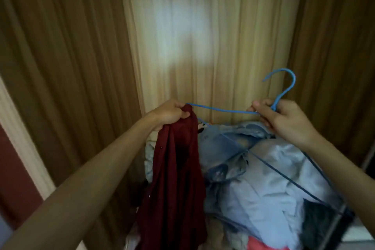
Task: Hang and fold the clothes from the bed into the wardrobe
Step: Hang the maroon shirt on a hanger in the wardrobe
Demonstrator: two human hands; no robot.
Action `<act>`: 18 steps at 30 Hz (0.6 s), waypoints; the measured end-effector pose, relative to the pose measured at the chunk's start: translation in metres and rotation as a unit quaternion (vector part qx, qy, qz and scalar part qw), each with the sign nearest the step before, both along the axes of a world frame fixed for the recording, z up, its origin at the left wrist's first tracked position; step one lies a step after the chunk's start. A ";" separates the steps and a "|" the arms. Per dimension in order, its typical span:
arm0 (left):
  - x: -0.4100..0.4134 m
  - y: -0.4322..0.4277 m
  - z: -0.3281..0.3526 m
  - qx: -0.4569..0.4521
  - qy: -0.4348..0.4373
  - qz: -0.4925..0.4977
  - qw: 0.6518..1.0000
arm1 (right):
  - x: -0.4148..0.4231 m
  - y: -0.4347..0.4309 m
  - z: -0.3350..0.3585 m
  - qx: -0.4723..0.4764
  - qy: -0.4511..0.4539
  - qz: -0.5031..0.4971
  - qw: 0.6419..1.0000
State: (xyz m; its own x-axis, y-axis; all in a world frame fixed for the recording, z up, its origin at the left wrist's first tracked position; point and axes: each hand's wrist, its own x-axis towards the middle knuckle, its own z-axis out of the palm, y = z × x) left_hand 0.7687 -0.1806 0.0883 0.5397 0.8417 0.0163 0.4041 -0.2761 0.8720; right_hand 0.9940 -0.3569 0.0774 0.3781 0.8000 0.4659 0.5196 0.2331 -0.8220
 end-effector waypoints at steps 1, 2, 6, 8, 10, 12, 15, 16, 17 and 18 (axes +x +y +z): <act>0.005 -0.008 -0.012 -0.010 0.004 0.010 1.000 | 0.007 -0.015 -0.018 -0.009 0.011 0.002 1.000; 0.011 -0.015 -0.023 -0.019 0.003 0.021 1.000 | 0.013 -0.029 -0.035 -0.013 0.033 0.004 0.999; 0.034 -0.041 -0.052 -0.026 0.009 0.065 0.998 | 0.027 -0.083 -0.081 -0.015 0.120 0.001 0.993; 0.045 -0.057 -0.055 -0.029 0.003 0.061 0.998 | 0.032 -0.108 -0.095 -0.029 0.104 0.008 0.994; 0.058 -0.073 -0.054 -0.044 -0.005 0.030 0.999 | 0.035 -0.127 -0.104 -0.049 0.038 0.005 0.998; 0.075 -0.094 -0.051 -0.076 -0.006 -0.017 0.997 | 0.038 -0.140 -0.112 -0.055 0.015 -0.001 0.998; 0.102 -0.128 -0.047 -0.071 0.019 -0.085 0.994 | 0.043 -0.146 -0.121 -0.039 0.055 -0.016 0.998; 0.111 -0.142 -0.045 -0.062 0.036 -0.110 0.991 | 0.043 -0.146 -0.124 -0.030 0.055 -0.024 0.998; 0.119 -0.157 -0.043 -0.047 0.055 -0.136 0.988 | 0.044 -0.145 -0.126 -0.023 0.049 -0.032 0.998; 0.128 -0.171 -0.041 -0.030 0.069 -0.162 0.984 | 0.044 -0.144 -0.129 -0.018 0.039 -0.042 0.998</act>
